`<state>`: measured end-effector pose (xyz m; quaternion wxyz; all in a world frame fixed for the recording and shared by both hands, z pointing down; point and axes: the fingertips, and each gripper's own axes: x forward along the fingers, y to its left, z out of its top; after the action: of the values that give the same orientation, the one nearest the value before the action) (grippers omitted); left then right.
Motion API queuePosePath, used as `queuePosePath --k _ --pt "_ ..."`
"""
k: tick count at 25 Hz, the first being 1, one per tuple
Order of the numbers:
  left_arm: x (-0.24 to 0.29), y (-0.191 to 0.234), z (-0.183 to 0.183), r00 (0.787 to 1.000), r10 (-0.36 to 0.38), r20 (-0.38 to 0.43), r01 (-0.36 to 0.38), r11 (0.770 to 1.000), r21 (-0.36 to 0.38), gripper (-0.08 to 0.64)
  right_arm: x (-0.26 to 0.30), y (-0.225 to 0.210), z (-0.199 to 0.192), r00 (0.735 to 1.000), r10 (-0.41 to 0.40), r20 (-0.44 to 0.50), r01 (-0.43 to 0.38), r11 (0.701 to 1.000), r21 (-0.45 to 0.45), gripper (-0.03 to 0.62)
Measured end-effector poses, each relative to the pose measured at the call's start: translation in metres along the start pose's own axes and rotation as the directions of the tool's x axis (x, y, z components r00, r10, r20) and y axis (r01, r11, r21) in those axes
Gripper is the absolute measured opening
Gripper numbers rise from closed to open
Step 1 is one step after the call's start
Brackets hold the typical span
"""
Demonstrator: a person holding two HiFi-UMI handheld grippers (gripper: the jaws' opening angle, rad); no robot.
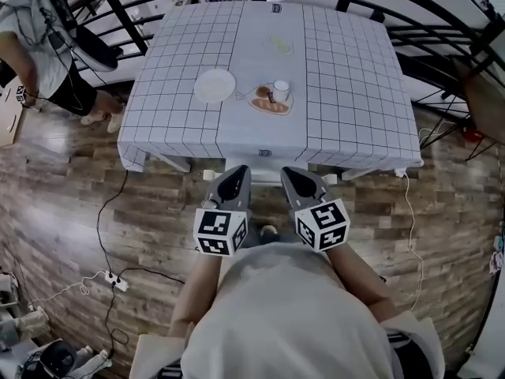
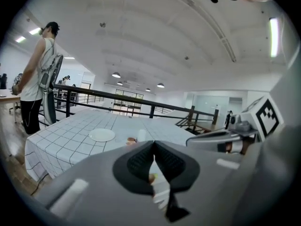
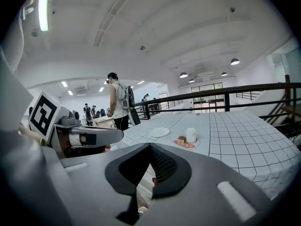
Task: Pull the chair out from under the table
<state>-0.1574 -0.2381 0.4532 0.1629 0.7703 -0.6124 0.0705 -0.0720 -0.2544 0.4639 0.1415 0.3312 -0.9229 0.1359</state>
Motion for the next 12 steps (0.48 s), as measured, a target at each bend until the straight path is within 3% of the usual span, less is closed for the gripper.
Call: queuePosePath --k 12 --pt "0.027 -0.006 -0.012 0.984 -0.135 -0.117 0.146 0.985 0.091 0.012 0.004 -0.017 -0.012 0.996 -0.031 -0.082 0.03 0.999 -0.01 -0.001"
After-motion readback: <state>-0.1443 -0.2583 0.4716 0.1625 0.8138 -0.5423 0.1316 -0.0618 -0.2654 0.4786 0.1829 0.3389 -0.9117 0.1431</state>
